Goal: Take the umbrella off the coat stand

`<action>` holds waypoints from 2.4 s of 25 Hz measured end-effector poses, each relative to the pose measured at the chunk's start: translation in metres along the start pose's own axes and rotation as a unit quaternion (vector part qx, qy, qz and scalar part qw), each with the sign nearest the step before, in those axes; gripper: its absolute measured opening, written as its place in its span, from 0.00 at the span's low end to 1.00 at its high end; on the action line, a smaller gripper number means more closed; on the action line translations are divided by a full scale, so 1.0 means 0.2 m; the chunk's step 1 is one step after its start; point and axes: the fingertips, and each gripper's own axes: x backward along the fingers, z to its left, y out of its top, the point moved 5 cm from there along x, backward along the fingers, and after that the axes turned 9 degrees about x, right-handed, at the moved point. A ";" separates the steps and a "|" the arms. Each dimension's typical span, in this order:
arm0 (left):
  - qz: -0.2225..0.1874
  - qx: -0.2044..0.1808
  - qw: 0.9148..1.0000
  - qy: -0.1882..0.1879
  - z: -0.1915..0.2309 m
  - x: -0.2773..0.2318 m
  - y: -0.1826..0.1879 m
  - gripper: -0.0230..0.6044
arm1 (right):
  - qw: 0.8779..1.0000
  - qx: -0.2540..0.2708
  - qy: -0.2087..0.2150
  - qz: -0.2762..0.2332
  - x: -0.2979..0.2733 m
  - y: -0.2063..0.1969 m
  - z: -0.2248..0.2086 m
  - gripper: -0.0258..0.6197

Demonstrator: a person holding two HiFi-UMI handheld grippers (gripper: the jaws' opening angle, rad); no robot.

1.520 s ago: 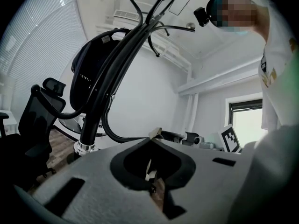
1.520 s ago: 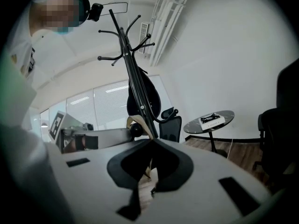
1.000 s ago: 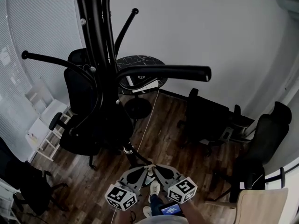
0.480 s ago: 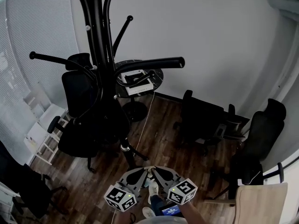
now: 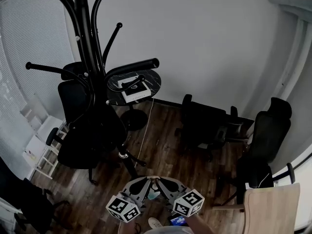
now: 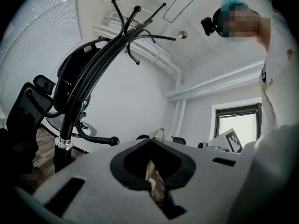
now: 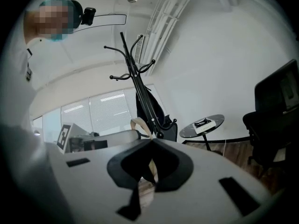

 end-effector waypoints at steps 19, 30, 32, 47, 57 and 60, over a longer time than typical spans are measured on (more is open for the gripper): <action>-0.041 0.001 0.999 -0.022 -0.17 -0.05 0.03 0.07 | 1.000 0.008 -0.005 -0.022 0.15 0.12 -0.03 0.06; -0.049 0.012 0.998 -0.048 -0.12 0.02 0.05 0.07 | 1.000 0.006 -0.002 -0.025 0.08 0.11 0.04 0.06; -0.050 0.013 0.998 -0.045 -0.10 0.04 0.05 0.07 | 1.000 0.008 -0.001 -0.021 0.05 0.10 0.05 0.06; -0.054 0.016 0.997 -0.046 0.01 0.08 0.11 0.07 | 1.000 0.017 0.001 -0.015 -0.07 0.10 0.09 0.06; -0.049 0.020 0.997 -0.052 0.02 0.05 0.10 0.07 | 1.000 0.019 -0.004 -0.009 -0.07 0.10 0.07 0.06; -0.049 0.022 0.997 -0.053 0.02 0.03 0.09 0.07 | 1.000 0.020 -0.001 -0.009 -0.08 0.10 0.06 0.06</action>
